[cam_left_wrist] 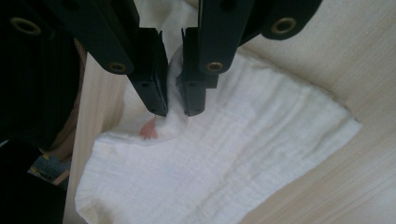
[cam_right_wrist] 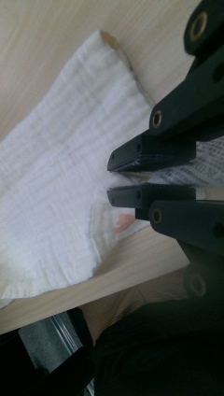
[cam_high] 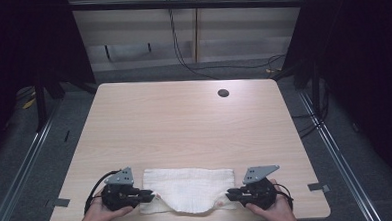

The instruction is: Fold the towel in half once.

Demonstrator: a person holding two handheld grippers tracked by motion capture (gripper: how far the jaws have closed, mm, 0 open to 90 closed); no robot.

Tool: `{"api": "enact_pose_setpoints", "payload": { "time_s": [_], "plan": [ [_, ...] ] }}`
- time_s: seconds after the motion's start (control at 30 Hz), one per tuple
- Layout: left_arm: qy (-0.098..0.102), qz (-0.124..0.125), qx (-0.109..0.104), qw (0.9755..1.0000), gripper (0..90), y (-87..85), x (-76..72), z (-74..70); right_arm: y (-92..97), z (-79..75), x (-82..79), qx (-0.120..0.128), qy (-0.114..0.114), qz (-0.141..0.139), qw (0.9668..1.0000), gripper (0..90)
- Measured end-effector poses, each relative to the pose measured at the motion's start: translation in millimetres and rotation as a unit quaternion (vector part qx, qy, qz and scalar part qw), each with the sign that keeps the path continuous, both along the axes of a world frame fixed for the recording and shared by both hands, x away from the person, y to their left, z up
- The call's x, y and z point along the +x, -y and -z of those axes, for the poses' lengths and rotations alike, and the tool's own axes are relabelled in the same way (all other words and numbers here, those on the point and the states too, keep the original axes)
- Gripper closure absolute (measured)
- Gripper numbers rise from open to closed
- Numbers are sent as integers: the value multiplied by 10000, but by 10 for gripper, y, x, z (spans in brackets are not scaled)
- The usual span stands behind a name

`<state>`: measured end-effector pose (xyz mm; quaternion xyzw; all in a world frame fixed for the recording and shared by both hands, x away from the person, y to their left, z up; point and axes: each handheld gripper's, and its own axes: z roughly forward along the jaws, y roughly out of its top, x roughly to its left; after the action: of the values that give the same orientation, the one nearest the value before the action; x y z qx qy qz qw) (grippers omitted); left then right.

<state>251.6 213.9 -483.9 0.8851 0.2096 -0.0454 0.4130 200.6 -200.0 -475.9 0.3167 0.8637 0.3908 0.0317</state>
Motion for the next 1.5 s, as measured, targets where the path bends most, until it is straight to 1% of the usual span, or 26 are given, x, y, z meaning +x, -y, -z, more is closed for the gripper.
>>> {"api": "enact_pose_setpoints", "payload": {
  "time_s": [0.13,0.23,0.27,0.33,0.37,0.4,0.43,0.57,0.63,0.67,0.7,0.73,0.83,0.87,0.9,1.0,1.03,1.07,1.1,1.13,1.17,1.23,1.3,1.4,1.43,1.5],
  "plan": [
    [-15,52,25,10000,803,-9,-25,-11,-7,16,-35,-32,-28,-34,10000,798],
    [-105,112,27,9999,747,-33,-31,-25,27,11,-112,-31,-15,16,10000,757],
    [-139,111,-37,9998,742,-36,-40,-29,49,5,-136,-32,-4,-1,10000,749],
    [-138,97,-55,9998,715,-48,-44,-43,85,-6,-164,17,33,54,10000,731],
    [-111,99,-193,9997,703,-78,-38,-79,99,-13,-178,66,6,78,9999,725],
    [-111,99,-193,9997,684,-78,-38,-79,112,-19,-186,99,21,68,9999,714],
    [-147,37,-396,9991,658,-114,-35,-112,119,-26,-198,118,4,70,9999,694],
    [-49,-76,-527,9986,614,-152,-17,-163,120,-50,-245,165,9,60,9998,625],
    [-30,-106,-513,9986,609,-155,-11,-166,122,-61,-249,156,59,78,9998,608],
    [-14,-156,-451,9989,609,-152,-1,-163,125,-71,-251,196,74,80,9997,577],
    [21,-171,-376,9991,610,-152,11,-156,139,-90,-248,379,67,10,9993,580],
    [29,-314,-245,9992,610,-153,42,-130,162,-115,-225,434,127,98,9989,577],
    [-51,-486,-164,9987,620,-165,110,-68,198,-109,-140,333,131,357,9987,570],
    [-51,-486,-164,9987,620,-165,110,-68,198,-109,-140,333,131,357,9987,570],
    [-109,-579,-91,9982,620,-165,138,-40,201,-93,-94,285,107,461,9985,562],
    [-150,-732,13,9972,606,-167,220,13,181,-55,62,118,130,627,9979,550],
    [-120,-796,18,9968,598,-170,253,18,158,-48,172,12,192,728,9972,539],
    [-120,-796,18,9968,586,-170,253,18,158,-48,172,12,192,728,9972,539],
    [-119,-841,37,9964,582,-169,279,26,134,-46,300,-79,133,857,9962,530],
    [-119,-841,37,9964,581,-169,279,26,134,-46,300,-79,133,857,9962,530],
    [-67,-940,58,9955,571,-174,284,24,100,-34,414,-220,150,843,9961,524],
    [-59,-942,25,9955,568,-183,287,19,93,-23,442,-196,124,883,9958,516],
    [-31,-963,26,9953,554,-196,295,15,72,58,505,-192,79,961,9952,504],
    [12,-997,36,9950,534,-186,315,18,60,112,508,-215,123,998,9947,489],
    [41,-1022,73,9947,533,-172,325,24,35,147,501,-401,154,1000,9941,469],
    [-85,-1009,106,9948,533,-131,343,51,30,178,507,-441,154,1047,9934,453]
  ]
}}
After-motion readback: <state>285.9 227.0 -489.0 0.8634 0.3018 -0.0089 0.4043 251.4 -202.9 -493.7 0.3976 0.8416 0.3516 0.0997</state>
